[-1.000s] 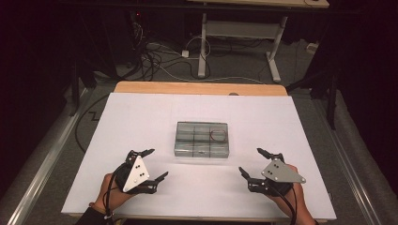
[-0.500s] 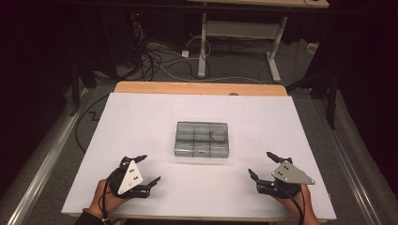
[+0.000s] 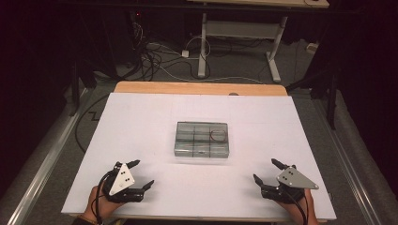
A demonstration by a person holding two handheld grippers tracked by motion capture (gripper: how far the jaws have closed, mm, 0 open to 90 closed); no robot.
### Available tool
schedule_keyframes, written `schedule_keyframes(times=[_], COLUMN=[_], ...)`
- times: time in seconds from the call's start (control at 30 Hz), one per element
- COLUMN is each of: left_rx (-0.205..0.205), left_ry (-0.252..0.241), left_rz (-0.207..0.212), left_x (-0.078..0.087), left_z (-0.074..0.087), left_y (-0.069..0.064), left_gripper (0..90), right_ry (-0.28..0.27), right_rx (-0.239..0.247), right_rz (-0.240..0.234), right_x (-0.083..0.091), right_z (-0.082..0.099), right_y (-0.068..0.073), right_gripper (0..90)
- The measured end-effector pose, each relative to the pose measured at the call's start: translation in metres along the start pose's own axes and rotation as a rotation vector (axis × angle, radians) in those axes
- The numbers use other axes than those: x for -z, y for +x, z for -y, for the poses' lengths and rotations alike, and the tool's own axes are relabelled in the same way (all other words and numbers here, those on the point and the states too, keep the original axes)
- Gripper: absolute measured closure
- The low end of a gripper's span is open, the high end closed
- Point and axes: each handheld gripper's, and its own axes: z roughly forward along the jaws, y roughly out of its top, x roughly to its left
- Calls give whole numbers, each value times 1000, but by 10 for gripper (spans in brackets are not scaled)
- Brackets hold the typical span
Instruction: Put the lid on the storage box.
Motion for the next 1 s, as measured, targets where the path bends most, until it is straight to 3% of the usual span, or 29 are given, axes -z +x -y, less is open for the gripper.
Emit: schedule_keyframes(times=[0.33, 1.0], left_rx=[-10, 11], left_ry=[-3, 17], left_rz=[-1, 1], left_x=[3, 0], left_z=[0, 2], left_y=[1, 1], left_gripper=[175, 175], right_ry=[-15, -28], right_rx=[22, -4], right_rz=[8, 27], right_x=[2, -1], right_z=[-4, -7], right_y=[5, 1], right_gripper=[186, 186])
